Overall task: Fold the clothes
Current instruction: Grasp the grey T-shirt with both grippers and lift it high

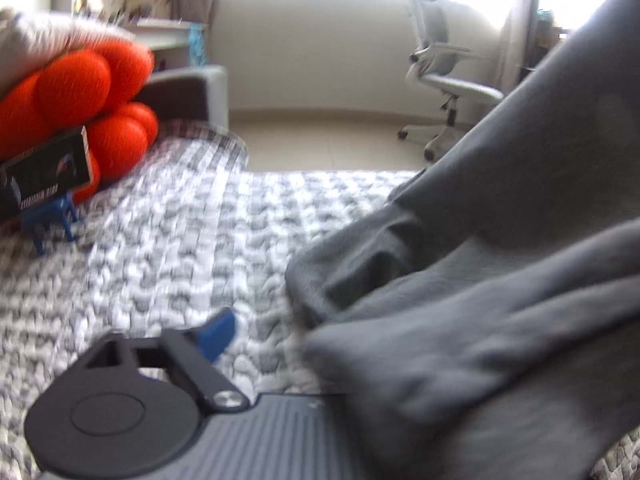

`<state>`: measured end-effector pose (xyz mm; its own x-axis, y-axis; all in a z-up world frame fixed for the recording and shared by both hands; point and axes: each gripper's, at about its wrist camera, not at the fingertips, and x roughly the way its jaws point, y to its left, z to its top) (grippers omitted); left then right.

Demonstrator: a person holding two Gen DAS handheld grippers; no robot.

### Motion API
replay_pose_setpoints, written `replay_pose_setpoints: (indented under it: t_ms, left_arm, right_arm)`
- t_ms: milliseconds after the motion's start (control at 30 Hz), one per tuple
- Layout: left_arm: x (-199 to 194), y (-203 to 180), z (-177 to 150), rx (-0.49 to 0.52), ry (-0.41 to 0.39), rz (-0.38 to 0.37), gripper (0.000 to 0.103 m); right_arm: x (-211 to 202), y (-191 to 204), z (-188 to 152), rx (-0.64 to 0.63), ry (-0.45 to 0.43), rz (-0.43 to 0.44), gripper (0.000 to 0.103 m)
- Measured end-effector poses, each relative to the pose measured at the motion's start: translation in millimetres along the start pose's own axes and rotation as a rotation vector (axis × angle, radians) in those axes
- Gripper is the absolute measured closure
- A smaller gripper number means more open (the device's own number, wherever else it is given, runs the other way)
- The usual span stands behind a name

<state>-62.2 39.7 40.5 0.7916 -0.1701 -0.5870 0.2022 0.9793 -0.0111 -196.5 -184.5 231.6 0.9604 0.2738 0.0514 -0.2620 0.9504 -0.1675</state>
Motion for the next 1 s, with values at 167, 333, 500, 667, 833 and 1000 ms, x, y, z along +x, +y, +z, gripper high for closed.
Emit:
replay_pose_setpoints:
  t_ms: [167,333,500,667,833,1000]
  left_arm:
    - [-23,-1,6,0.028,-0.11,-0.026,0.097]
    - [-73,24,21,-0.035,-0.26,0.034,0.098]
    - [-141,55,49,-0.119,-0.432,0.102,0.098]
    - [-199,77,75,-0.159,-0.53,0.176,0.098]
    - [-261,88,114,-0.159,-0.669,0.224,0.098]
    - [-299,76,177,-0.071,-0.782,0.271,0.098]
  right_arm:
    - [-10,5,12,-0.004,-0.052,0.033,0.097]
    - [-20,-3,20,-0.004,-0.086,0.022,0.097]
    - [-30,-11,26,0.037,-0.117,0.042,0.097]
    - [-41,-13,38,0.08,-0.156,0.096,0.097]
    - [-52,-25,54,0.145,-0.208,0.091,0.097]
    - [-43,-30,58,0.119,-0.217,0.044,0.097]
